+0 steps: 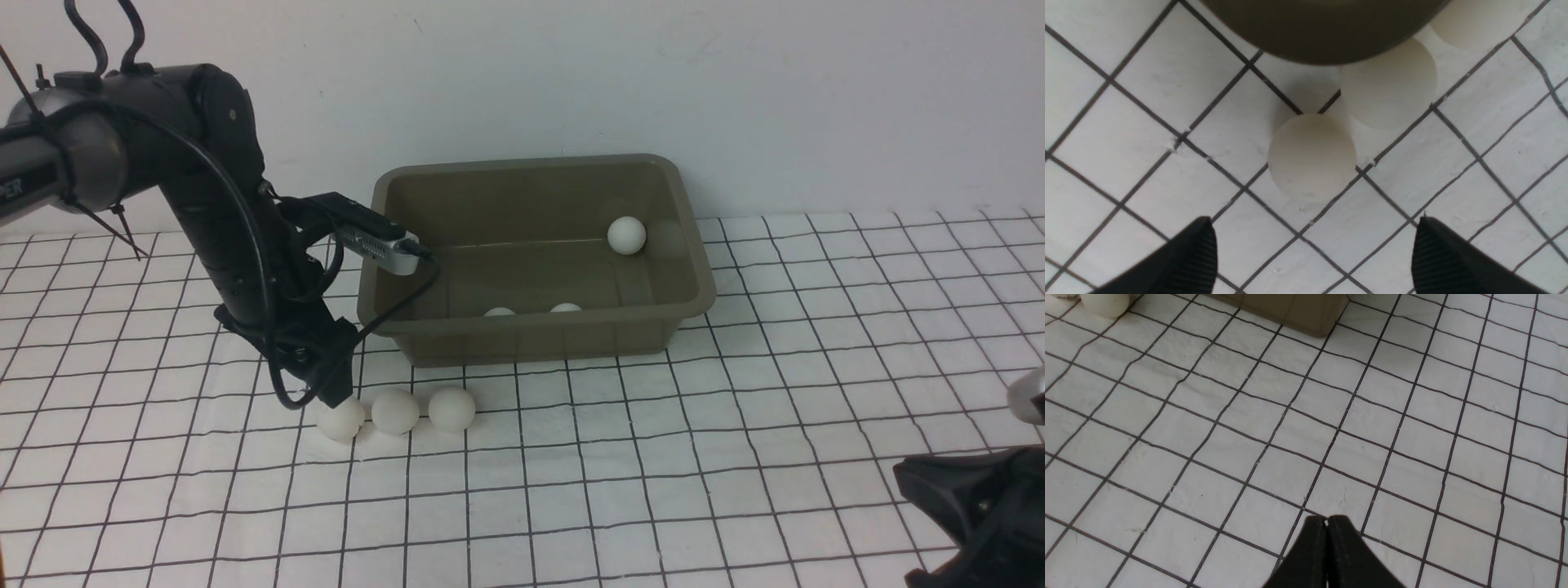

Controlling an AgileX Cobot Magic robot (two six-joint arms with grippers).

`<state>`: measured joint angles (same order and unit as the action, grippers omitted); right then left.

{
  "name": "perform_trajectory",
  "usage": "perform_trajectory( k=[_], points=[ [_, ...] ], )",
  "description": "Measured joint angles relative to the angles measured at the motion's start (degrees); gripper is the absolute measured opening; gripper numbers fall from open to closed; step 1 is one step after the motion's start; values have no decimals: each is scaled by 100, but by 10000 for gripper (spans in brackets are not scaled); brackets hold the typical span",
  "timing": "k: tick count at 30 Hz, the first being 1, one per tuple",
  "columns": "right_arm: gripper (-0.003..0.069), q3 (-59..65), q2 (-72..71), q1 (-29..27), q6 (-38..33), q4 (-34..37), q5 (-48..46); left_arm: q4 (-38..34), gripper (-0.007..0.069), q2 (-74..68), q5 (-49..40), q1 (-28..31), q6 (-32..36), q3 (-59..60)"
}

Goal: Put the table tennis balls into the box on the white checkered tablecloth.
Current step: 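Reach for and grasp a ping pong ball on the table beside the basket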

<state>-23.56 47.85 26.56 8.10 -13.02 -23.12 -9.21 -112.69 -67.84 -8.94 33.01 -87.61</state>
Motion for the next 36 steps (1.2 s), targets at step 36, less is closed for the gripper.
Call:
perform_trajectory(
  k=[36],
  points=[
    [-18,0,0,0,0,0,-7,-233,499,-800,363,13,242,0]
  ],
)
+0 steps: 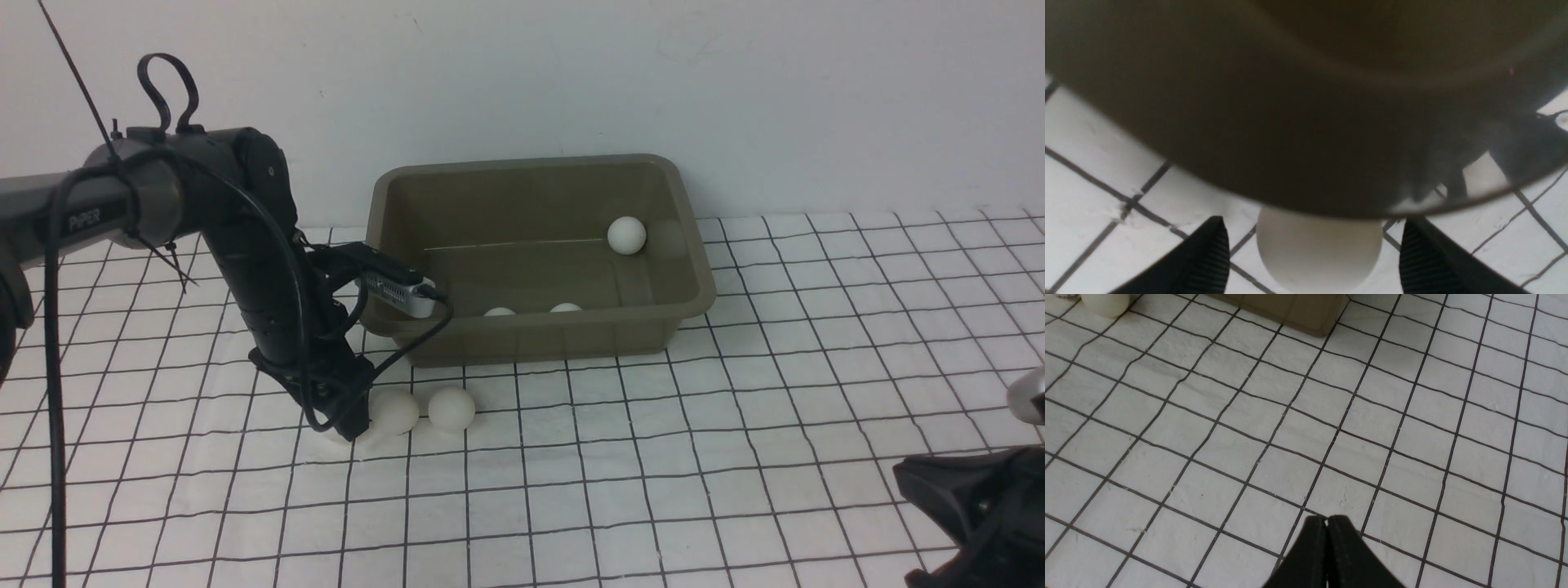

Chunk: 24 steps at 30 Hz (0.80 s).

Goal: Put the table tennis balls into the box on the white checkered tablecloth.
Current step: 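Reach for and grasp a ping pong ball on the table beside the basket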

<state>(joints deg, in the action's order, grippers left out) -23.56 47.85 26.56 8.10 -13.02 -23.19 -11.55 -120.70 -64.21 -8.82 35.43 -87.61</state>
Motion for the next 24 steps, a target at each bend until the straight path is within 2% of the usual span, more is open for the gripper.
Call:
perform_trajectory(
  k=[9,15,19,24],
  points=[
    [-18,0,0,0,0,0,-7,-120,489,-181,0,0,-10,0],
    [-18,0,0,0,0,0,-7,-67,350,-200,-78,0,-54,0],
    [-18,0,0,0,0,0,-7,90,352,-140,-247,15,-140,0],
    [-18,0,0,0,0,0,-7,659,352,287,-430,225,-776,0]
  ],
)
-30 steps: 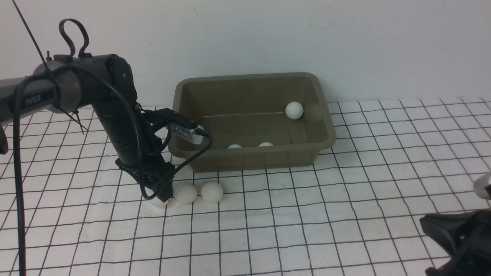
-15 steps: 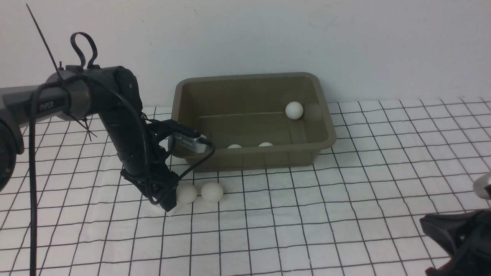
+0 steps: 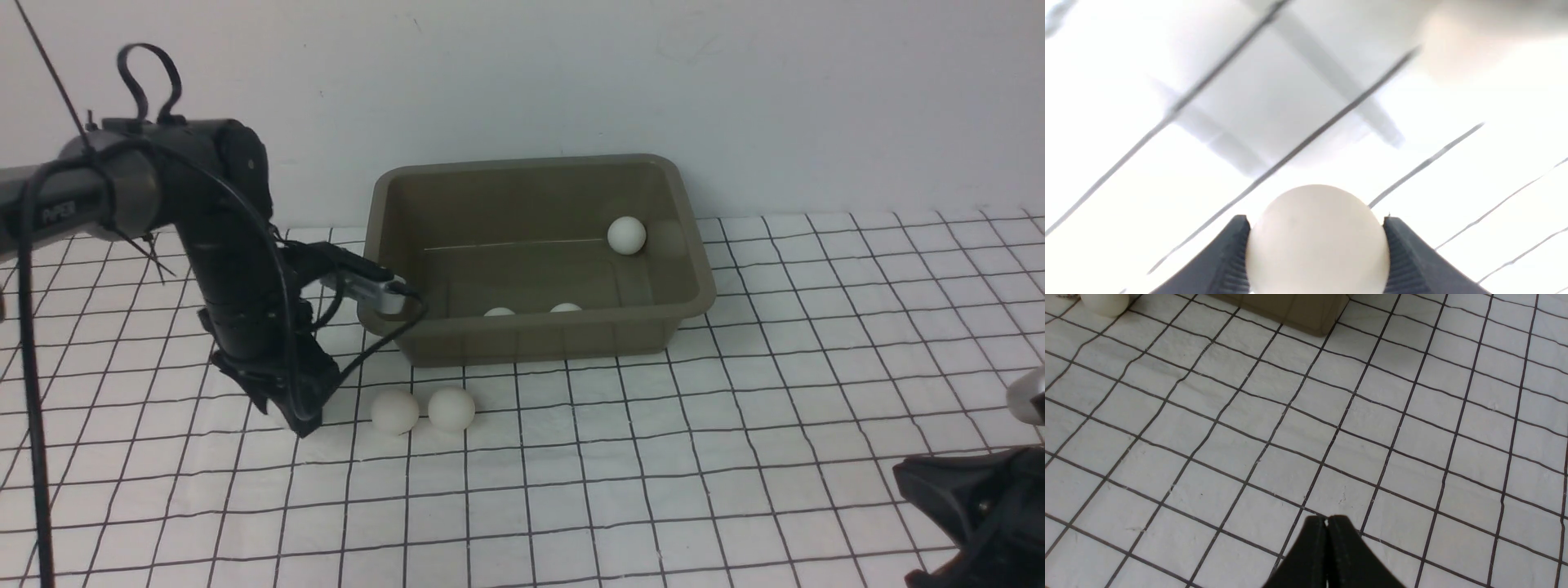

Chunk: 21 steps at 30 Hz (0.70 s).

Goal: Put the table tennis balls into the box on the white checkered tablecloth.
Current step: 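Reach for and grasp a ping pong ball on the table beside the basket, then drop the ball into the bin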

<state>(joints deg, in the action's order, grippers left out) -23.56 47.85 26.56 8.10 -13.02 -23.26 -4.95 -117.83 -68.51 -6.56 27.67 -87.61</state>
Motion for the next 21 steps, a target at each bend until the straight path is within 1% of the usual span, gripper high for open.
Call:
perform_trajectory(
  k=[3,5,7,10,12,15,18,21],
  points=[
    [-18,0,0,0,0,0,0,322,352,520,-24,192,-317,0],
    [-18,0,0,0,0,0,0,316,352,697,-29,198,-355,0],
    [-18,0,0,0,0,0,0,30,352,1097,12,115,-377,-65],
    [-18,0,0,0,0,0,0,-467,352,1212,520,-168,-286,-200],
    [-18,0,0,0,0,0,0,-571,352,1176,691,-282,-280,-246],
    [-18,0,0,0,0,0,0,-769,352,797,1244,-668,-275,-621],
    [-18,0,0,0,0,0,0,-776,352,381,1345,-888,-270,-1104],
    [-18,0,0,0,0,0,0,-784,352,-67,1299,-1009,-127,-1554]
  ],
)
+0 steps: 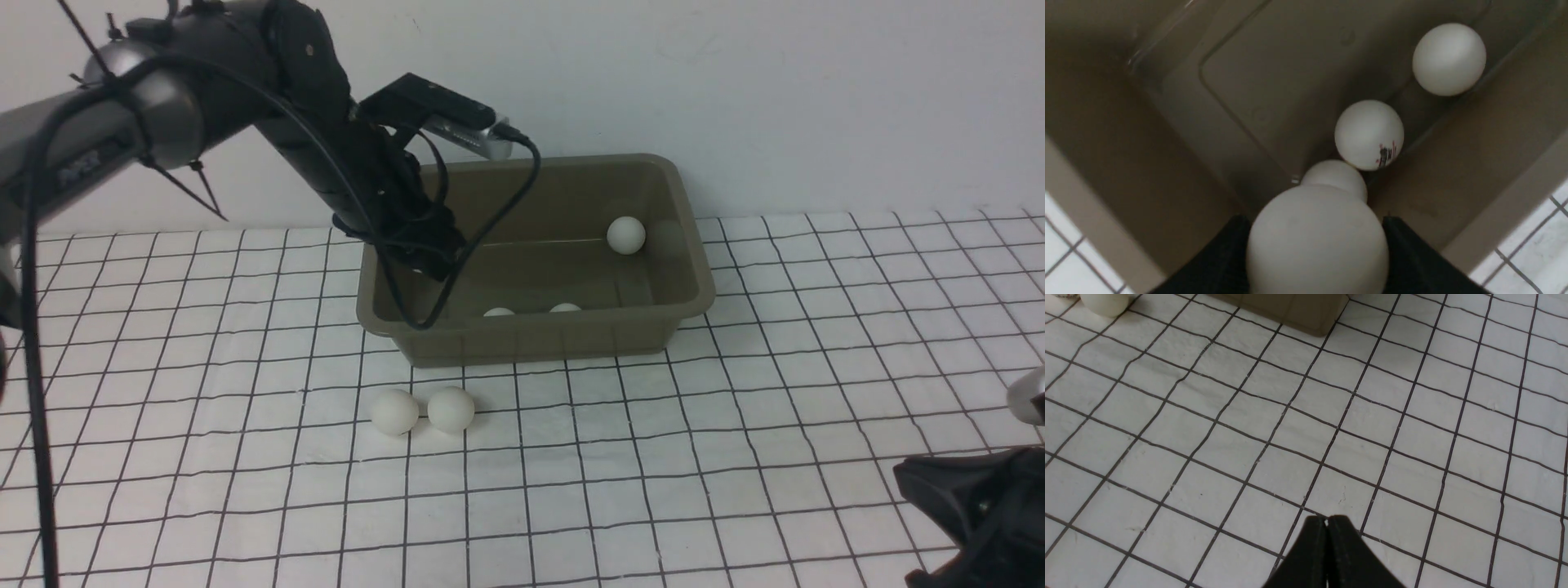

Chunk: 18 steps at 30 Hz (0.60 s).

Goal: Put the table tennis balls into the box on the white checkered tablecloth.
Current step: 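Drop the ball into the bin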

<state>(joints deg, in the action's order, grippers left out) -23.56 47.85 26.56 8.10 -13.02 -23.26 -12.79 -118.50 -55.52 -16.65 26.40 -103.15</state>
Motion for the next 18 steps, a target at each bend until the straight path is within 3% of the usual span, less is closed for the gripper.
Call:
perform_trajectory(
  k=[7,13,18],
  points=[
    [-18,0,0,0,0,0,0,-106,371,-401,-156,-55,449,-411],
    [-18,0,0,0,0,0,0,-74,507,-369,-528,-55,542,-614],
    [-18,0,0,0,0,0,0,334,484,77,-1291,-55,513,-797]
  ],
)
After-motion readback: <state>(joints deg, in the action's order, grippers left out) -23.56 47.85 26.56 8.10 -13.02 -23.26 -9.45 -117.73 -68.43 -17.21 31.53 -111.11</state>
